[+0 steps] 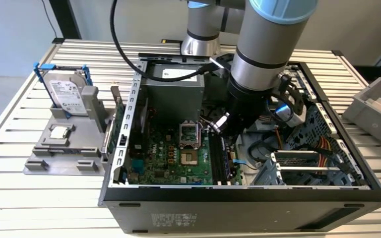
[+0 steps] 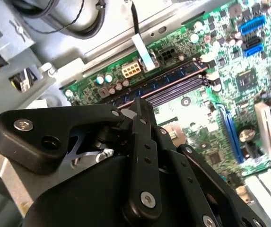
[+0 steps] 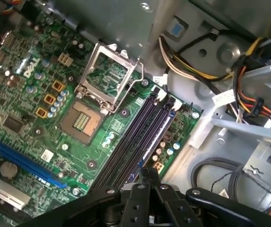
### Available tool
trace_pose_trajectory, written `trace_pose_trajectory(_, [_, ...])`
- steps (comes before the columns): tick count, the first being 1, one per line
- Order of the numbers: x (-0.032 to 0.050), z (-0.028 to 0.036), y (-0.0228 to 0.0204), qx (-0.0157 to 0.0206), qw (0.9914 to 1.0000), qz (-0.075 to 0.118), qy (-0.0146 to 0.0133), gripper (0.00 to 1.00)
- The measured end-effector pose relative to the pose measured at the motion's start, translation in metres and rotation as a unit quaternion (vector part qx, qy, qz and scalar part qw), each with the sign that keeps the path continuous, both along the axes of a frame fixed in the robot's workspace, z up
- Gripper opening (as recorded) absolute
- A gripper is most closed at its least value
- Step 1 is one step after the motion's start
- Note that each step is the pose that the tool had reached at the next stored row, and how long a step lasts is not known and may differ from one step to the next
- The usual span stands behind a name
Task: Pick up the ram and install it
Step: 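Press down the ram until it locks into place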
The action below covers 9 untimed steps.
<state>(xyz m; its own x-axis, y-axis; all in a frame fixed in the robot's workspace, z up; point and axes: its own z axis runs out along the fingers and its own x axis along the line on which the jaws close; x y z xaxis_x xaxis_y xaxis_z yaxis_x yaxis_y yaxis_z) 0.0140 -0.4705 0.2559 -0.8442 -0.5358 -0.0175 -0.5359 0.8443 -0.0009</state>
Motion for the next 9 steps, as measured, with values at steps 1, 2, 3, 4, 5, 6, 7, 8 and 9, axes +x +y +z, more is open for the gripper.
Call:
trace_pose_trajectory(1, [0.0000,0.0000,0.0000,0.0000,0.99996,0.009,0.0000,0.00])
trace_pose_trajectory(2, [0.0000,0.0000,0.0000,0.0000,0.99985,0.018,0.0000,0.00])
trace_pose_trajectory(3, [0.0000,0.0000,0.0000,0.0000,0.99966,0.026,0.0000,0.00])
trace_pose_trajectory(4, [0.0000,0.0000,0.0000,0.0001,0.99940,0.035,0.0000,0.00])
trace_pose_trajectory(5, [0.0000,-0.0001,0.0000,0.0001,0.99904,0.044,0.0000,0.00])
trace_pose_trajectory(6, [0.0000,-0.0001,0.0000,0.0000,0.99860,0.053,0.0000,0.00])
trace_pose_trajectory(7, [0.0000,-0.0001,0.0000,0.0000,0.99808,0.062,0.0000,0.00])
trace_pose_trajectory(8, [0.0000,-0.0001,0.0000,0.0000,0.99749,0.071,0.0000,0.00])
trace_pose_trajectory(9, [0.0000,-0.0001,0.0000,0.0000,0.99681,0.080,0.0000,0.00])
